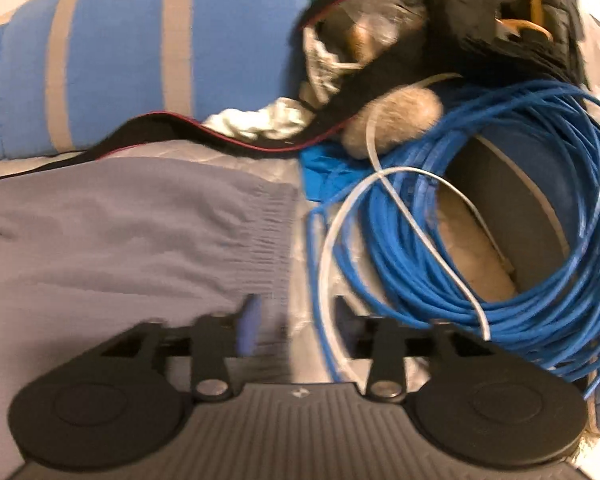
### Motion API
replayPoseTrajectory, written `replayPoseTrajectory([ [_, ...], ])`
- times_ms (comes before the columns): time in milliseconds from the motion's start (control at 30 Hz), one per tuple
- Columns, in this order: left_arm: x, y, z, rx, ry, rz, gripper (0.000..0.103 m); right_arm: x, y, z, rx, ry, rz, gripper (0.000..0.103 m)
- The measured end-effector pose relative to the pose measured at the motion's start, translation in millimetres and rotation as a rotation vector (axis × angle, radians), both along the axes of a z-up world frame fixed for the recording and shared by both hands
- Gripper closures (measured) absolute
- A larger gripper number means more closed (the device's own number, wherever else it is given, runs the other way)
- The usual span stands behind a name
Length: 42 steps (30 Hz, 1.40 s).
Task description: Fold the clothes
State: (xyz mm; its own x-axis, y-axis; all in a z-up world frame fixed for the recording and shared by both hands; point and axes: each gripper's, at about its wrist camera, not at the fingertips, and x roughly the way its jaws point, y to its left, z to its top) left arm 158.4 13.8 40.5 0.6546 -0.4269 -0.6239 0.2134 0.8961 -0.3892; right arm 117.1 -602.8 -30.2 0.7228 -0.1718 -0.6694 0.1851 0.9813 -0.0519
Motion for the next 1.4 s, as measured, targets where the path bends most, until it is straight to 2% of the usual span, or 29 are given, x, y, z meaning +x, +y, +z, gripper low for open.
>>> replayPoseTrajectory([
  [33, -0.2, 1.5, -0.6, -0.002, 0.002, 0.004, 0.026, -1.2, 7.1, 2.7, 0.003, -0.005, 0.023, 0.026],
  [100, -0.3, 4.2, -1.8, 0.001, 0.006, 0.016, 0.026, -2.2, 24.1, 8.3, 0.018, -0.017, 0.053, 0.017],
  [233, -2.1, 9.7, -3.8, 0.010, 0.011, 0.038, 0.026, -3.0, 67.3, 17.3, 0.031, -0.051, 0.130, 0.004],
  [367, -3.8, 17.9, -7.0, 0.015, 0.021, 0.060, 0.026, -5.6, 130.7, 29.1, 0.035, -0.097, 0.224, 0.000],
  [467, -3.8, 25.9, -11.1, 0.018, 0.042, 0.075, 0.026, -5.3, 184.9, 39.0, 0.030, -0.146, 0.226, 0.000],
  [567, -0.1, 38.0, -20.3, -0.038, 0.096, 0.084, 0.026, -3.4, 240.8, 43.0, 0.104, -0.223, 0.233, 0.000],
  [633, 2.6, 46.3, -26.8, -0.075, 0.131, 0.107, 0.026, 5.7, 278.5, 37.1, 0.153, -0.248, 0.265, 0.000],
  [767, 4.0, 58.7, -32.3, -0.102, 0.127, 0.142, 0.026, 23.6, 331.6, 9.7, 0.205, -0.280, 0.314, 0.000],
  [867, 4.0, 66.9, -34.0, -0.137, 0.122, 0.160, 0.026, 26.9, 351.4, -13.7, 0.234, -0.313, 0.339, 0.000],
  [933, 5.5, 70.0, -33.7, -0.143, 0.121, 0.170, 0.026, 29.2, 360.9, -24.8, 0.225, -0.289, 0.348, 0.000],
  [1067, 12.7, 75.0, -32.9, -0.150, 0.127, 0.192, 0.026, 28.1, 363.8, -30.8, 0.187, -0.283, 0.343, 0.000],
  [1233, 32.5, 84.2, -31.4, -0.163, 0.101, 0.266, 0.026, 30.6, 354.5, -35.5, 0.231, -0.260, 0.304, 0.000],
  [1400, 52.0, 111.3, -38.5, -0.276, 0.092, 0.410, 0.026, 29.7, 348.3, -36.2, 0.237, -0.261, 0.272, 0.000],
])
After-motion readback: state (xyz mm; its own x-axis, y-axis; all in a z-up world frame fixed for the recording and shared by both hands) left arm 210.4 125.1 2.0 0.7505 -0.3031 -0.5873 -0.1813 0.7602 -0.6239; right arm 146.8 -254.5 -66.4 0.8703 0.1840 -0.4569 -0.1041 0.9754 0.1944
